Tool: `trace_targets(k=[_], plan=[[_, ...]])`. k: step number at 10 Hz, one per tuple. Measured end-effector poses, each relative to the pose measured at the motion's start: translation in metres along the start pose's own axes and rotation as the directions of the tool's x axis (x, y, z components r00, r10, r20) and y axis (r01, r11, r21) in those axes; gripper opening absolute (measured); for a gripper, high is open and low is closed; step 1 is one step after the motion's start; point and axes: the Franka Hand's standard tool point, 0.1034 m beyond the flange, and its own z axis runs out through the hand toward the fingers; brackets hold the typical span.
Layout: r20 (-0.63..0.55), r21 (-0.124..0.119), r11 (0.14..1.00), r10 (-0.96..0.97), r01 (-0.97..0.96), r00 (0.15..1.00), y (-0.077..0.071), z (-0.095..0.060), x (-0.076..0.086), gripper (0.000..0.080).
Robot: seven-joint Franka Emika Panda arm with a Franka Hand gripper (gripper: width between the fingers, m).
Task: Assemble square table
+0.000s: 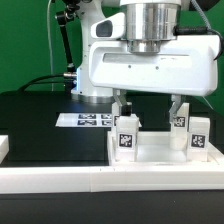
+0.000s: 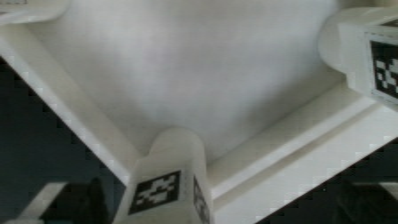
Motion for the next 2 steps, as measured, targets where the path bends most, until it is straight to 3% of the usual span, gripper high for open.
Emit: trace_targets(k=[2], plan=[[0.0, -0.001, 1.0, 0.0, 0.0, 1.0, 0.0002, 0.0005, -0.0001, 0.0649]])
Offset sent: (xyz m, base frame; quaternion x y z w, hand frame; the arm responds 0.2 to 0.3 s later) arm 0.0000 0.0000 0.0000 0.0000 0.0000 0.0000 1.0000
